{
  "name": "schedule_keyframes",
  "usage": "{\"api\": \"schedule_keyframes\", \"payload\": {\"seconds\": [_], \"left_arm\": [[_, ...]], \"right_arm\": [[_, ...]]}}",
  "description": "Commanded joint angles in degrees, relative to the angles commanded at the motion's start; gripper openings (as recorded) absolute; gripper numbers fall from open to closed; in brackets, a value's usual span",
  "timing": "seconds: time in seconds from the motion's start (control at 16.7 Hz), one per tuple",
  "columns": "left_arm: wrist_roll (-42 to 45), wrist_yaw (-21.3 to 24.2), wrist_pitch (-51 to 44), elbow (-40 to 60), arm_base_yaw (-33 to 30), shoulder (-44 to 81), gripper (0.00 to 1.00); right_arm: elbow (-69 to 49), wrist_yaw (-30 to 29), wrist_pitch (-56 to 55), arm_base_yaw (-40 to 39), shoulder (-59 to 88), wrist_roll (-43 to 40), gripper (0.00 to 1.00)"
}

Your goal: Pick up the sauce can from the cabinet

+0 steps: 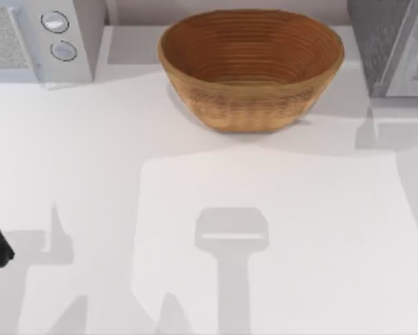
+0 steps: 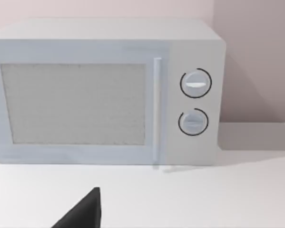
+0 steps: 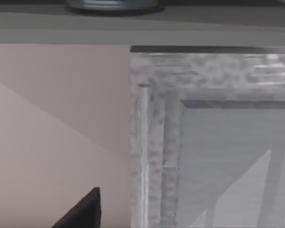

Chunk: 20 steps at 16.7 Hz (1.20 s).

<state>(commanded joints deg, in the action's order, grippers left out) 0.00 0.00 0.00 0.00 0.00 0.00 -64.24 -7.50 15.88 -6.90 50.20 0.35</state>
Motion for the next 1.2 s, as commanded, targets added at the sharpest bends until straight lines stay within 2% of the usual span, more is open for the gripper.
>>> {"api": "schedule_keyframes", "payload": {"seconds": [0.24, 0.48, 0.96, 1.2], "left_arm": [[0.0, 0.0, 0.0, 0.0, 0.0, 0.0, 1.00], [0.0, 0.0, 0.0, 0.0, 0.0, 0.0, 1.00], [0.0, 0.0, 0.0, 0.0, 0.0, 0.0, 1.00], [0.0, 0.0, 0.0, 0.0, 0.0, 0.0, 1.00]], "right_arm": [[-19.6, -2.1, 4.6, -2.0, 14.3, 0.2, 1.00], [-32.3, -3.4, 7.4, -3.3, 23.4, 0.4, 1.00], [-35.6, -3.9, 7.8, -3.5, 25.8, 0.5, 1.00], [-39.7, -5.5, 6.2, -5.0, 31.6, 0.5, 1.00]]}}
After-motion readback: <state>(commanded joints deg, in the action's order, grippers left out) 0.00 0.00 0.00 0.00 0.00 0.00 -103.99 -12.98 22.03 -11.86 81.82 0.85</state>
